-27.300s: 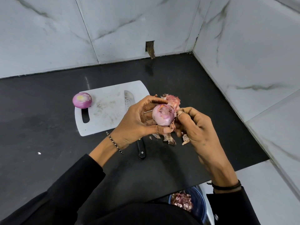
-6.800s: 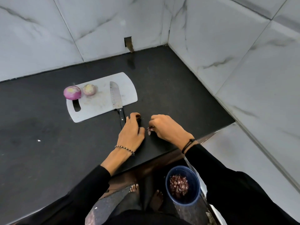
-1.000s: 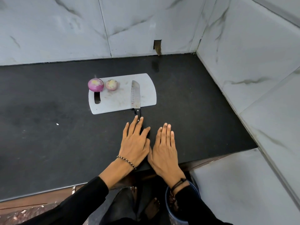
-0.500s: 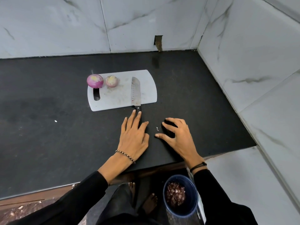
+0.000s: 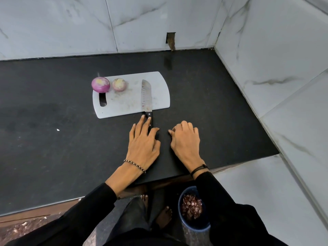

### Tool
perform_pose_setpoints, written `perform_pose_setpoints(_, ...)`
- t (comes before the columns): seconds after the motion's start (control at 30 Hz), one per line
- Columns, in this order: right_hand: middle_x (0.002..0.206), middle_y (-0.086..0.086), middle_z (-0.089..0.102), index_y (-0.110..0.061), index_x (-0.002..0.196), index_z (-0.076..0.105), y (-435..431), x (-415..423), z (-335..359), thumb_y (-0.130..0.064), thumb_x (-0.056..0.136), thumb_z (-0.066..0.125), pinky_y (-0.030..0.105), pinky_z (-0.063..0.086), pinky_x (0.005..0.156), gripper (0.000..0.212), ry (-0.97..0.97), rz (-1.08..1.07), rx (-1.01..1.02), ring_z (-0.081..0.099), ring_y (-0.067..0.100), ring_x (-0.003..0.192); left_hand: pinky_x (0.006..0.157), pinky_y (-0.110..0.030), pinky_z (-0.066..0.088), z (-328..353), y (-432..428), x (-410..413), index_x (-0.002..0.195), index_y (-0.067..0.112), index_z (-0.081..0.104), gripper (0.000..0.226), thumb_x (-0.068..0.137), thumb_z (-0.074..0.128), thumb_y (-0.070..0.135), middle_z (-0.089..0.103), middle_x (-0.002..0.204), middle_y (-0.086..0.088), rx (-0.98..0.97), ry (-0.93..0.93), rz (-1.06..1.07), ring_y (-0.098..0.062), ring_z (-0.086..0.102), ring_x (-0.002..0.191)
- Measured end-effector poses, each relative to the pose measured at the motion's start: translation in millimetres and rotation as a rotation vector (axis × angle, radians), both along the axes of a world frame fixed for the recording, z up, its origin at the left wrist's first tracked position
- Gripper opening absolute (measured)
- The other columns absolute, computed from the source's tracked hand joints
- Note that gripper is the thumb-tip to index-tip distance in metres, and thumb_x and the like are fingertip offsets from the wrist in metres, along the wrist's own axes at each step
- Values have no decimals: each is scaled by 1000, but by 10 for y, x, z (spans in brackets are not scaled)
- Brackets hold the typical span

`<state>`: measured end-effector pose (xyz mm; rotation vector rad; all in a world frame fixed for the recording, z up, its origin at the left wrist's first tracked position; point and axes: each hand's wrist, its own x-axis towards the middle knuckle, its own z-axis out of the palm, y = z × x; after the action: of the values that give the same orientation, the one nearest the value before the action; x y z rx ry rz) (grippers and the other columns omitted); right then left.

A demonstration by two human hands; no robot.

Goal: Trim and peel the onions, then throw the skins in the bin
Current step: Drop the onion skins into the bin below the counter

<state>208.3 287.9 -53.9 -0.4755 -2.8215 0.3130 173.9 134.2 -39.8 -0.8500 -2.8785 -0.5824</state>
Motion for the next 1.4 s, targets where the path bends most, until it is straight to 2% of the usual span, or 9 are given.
perform_pose_setpoints(0.13,115,8,61,-10,105,69,250,78,53,-35,104,52,40,38,95,30,-55,-170,-239,53,29,109,116,-50,24,31,-8,12,117,12,65,49,82,34,28,47,145,-19,27,12,15,-33,28,145)
perform_pose_setpoints(0.4,95,-4,64,-18,94,75,203,164,0,-38,94,70,33,45,84,20,36,-19,-288,56,16,93,116,-50,22,16,24,17,117,11,64,50,82,32,29,46,146,-18,33,-11,11,-32,25,146)
perform_pose_setpoints(0.57,84,-2,61,-14,83,72,120,156,-71,-28,91,75,30,46,58,16,157,89,-2,57,18,77,117,-48,21,11,20,13,118,12,63,44,84,39,25,45,146,-18,46,-14,4,-32,23,146)
perform_pose_setpoints(0.7,86,9,58,-8,82,62,102,11,-68,-20,92,71,34,38,58,18,58,107,202,58,26,73,112,-41,28,8,45,56,116,11,64,35,85,51,16,51,142,-13,134,-29,-20,-29,29,143)
perform_pose_setpoints(0.87,102,8,53,-12,96,50,282,227,102,-21,106,47,28,31,72,14,86,-190,-550,53,24,92,99,-13,36,138,148,232,109,12,66,25,88,56,3,62,118,0,352,-105,-99,-16,52,116)
perform_pose_setpoints(0.93,94,7,60,-13,96,50,373,511,133,-22,107,47,30,38,74,14,153,-280,-723,57,24,86,91,-17,44,200,240,396,107,13,67,25,88,56,2,63,109,3,437,-206,-147,-12,59,102)
perform_pose_setpoints(1.03,85,2,65,-14,99,54,422,1040,123,-29,107,45,37,48,74,20,195,-378,-806,60,19,77,86,-24,49,193,439,739,104,13,68,23,87,57,2,66,101,4,496,-331,-261,-10,63,93)
perform_pose_setpoints(1.13,79,3,60,-18,95,49,389,1560,61,-32,108,40,39,44,66,22,206,-453,-825,58,20,72,88,-20,48,65,612,1091,106,15,67,20,91,56,7,66,102,5,466,-443,-387,-7,63,96)
perform_pose_setpoints(1.4,68,9,57,-9,82,44,473,2423,-1174,-15,106,46,36,36,56,25,-4,-720,-700,53,28,58,76,-4,39,-779,824,1569,111,14,66,22,92,56,11,67,107,0,130,-823,-452,-3,59,86)
